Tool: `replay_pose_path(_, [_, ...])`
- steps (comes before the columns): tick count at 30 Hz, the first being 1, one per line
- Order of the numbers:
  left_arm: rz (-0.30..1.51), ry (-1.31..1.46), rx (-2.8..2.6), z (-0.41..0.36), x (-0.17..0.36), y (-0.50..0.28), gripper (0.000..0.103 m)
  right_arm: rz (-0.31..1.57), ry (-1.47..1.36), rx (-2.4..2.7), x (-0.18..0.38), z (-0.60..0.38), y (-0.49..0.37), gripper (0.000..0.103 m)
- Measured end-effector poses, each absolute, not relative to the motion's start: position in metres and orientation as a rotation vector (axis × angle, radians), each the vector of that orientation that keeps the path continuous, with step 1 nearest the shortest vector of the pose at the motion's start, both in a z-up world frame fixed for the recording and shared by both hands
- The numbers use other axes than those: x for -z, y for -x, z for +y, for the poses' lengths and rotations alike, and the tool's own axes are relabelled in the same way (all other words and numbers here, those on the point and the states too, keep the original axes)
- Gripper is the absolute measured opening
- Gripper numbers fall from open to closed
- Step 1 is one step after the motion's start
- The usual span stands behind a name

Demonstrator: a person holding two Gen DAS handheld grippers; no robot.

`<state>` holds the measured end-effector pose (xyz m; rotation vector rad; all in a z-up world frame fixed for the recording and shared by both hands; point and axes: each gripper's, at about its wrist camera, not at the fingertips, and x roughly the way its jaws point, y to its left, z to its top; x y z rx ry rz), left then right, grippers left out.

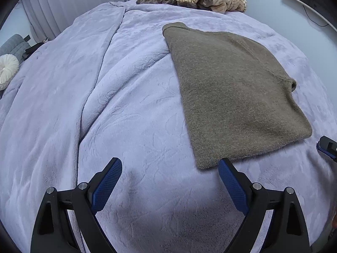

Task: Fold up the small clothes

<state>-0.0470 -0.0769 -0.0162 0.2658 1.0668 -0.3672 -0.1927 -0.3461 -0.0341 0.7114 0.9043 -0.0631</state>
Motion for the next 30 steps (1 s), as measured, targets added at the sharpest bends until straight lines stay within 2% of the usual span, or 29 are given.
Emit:
replay_pose_path(4, [1.069,-0.267,0.364,-0.078,0.015,0.049,0.094,0.903,-0.716,0.063,0.033,-0.347,0.194,0.061])
replay_pose_path(10, [1.081,-0.267,0.364,-0.081,0.018,0.048,0.094,0.913,-0.72,0.066,0.035,-0.348,0.193,0.062])
replay_pose_path(13, [1.079,-0.272,0.368,-0.083,0.019,0.048,0.094,0.92,-0.724,0.063,0.036,-0.348,0.191,0.067])
replay_pose_path(14, [1.079,-0.274,0.369,-0.084,0.02,0.047,0.094,0.921,-0.725,0.062,0.036,-0.348,0.19,0.068])
replay_pose_path(15, [1.08,-0.275,0.37,-0.084,0.02,0.047,0.101,0.922,-0.723,0.061,0.036,-0.347,0.189,0.068])
replay_pose_path(16, [1.081,-0.277,0.367,-0.085,0.021,0.047,0.103,0.922,-0.722,0.06,0.036,-0.347,0.188,0.068])
replay_pose_path(30, [1.147,-0.259,0.374,-0.084,0.036,0.03,0.103,0.928,-0.73,0.052,0.036,-0.35,0.176,0.071])
